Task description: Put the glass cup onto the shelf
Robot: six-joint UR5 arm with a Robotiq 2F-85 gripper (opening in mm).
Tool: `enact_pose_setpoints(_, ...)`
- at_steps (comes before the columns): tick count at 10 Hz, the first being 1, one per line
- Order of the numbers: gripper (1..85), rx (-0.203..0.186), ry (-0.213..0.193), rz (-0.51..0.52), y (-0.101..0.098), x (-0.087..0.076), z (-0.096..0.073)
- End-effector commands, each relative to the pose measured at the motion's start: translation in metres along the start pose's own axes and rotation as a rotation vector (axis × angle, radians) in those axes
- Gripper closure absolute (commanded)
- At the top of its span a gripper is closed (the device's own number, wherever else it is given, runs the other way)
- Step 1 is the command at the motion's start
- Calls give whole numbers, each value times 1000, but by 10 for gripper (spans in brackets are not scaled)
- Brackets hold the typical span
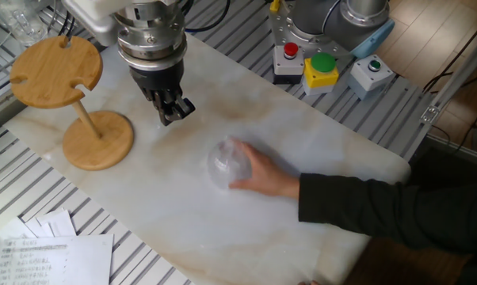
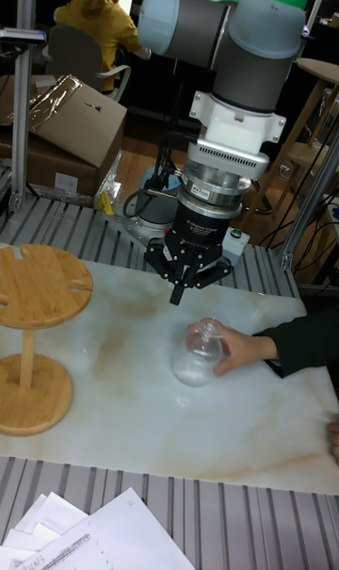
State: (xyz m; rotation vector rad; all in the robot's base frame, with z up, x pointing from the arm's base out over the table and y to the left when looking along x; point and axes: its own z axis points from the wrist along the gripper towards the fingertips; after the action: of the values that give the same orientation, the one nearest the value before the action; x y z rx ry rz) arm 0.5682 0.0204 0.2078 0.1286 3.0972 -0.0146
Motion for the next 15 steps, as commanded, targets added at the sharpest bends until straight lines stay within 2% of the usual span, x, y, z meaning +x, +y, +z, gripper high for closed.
enact_pose_setpoints(1,843,-67,5,-144,17,2,-2)
enact_pose_setpoints(2,843,-80,5,-170,20,3,-2)
enact_pose_setpoints(3,843,-39,39,-194,8,11,-2)
enact_pose_setpoints(4,637,-93,48,-210,22,15,-3)
enact_pose_setpoints(5,403,-95,62,-262,22,19,-3)
enact_pose_setpoints(6,313,-89,60,-281,20,19,-3)
enact_pose_setpoints(9,163,-96,37,-295,23,13,-3)
enact_pose_setpoints(10,30,-94,36,-335,21,14,-3)
enact_pose_setpoints(11,7,-83,33,-370,19,13,-3)
enact_pose_setpoints(12,7,-101,21,-377,24,11,-3)
enact_pose_setpoints(15,7,-115,-16,-406,31,6,1)
